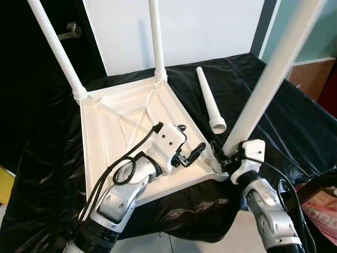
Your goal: Building children table
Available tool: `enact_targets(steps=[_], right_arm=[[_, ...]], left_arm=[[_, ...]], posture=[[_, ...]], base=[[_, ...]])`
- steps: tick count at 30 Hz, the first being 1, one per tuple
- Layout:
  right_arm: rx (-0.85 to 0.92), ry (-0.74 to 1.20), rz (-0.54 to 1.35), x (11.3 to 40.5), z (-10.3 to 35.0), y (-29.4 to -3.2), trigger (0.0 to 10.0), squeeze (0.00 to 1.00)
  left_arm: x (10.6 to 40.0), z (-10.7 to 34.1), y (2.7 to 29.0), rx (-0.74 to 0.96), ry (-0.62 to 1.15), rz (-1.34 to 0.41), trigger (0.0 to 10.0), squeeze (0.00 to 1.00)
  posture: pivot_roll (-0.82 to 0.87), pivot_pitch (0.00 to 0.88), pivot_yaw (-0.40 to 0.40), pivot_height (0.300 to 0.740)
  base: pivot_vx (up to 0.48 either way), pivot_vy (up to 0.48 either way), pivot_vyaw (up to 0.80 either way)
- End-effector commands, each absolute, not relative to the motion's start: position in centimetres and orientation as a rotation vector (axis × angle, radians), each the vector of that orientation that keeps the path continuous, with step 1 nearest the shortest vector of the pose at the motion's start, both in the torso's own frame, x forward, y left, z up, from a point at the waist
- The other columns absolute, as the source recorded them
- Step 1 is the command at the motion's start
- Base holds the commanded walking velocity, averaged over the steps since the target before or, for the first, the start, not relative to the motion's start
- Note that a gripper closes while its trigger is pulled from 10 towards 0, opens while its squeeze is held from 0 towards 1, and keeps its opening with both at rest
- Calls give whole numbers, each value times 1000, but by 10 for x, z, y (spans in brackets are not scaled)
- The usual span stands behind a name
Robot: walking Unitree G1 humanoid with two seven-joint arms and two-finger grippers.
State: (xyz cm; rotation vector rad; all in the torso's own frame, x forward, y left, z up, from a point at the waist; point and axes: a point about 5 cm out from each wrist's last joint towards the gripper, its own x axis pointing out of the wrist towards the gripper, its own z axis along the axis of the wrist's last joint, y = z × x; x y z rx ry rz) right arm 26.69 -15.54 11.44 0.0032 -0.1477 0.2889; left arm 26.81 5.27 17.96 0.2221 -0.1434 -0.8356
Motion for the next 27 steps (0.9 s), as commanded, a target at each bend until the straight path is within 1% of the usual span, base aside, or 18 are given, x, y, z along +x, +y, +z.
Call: enact_targets(steps=[1, 14, 15, 19, 23, 27], right_arm=[[-46, -99, 280, 260, 96, -161, 10000, 0], [-90, -108, 322, 253, 88, -153, 10000, 0], [-127, -126, 345, 252, 89, -151, 10000, 0], [-175, -153, 392, 248, 86, -145, 10000, 0], [-163, -123, 409, 248, 80, -143, 10000, 0], [-130, -21, 408, 254, 77, -142, 10000, 0]], left_arm=[[264, 179, 51, 235, -132, -917, 10000, 0], [268, 183, 49, 238, -141, -917, 10000, 0], [268, 184, 49, 238, -143, -917, 10000, 0], [269, 185, 48, 239, -146, -917, 10000, 0], [269, 186, 49, 239, -148, -914, 10000, 0], [269, 186, 50, 241, -150, -912, 10000, 0]], posture=[[-173, 48, 52, 740], [-181, 47, 55, 740], [-182, 48, 56, 740], [-178, 49, 52, 740], [-174, 51, 51, 740], [-172, 50, 50, 740]], base=[[0, 0, 0], [0, 0, 0], [0, 0, 0], [0, 0, 0], [0, 0, 0], [0, 0, 0]])
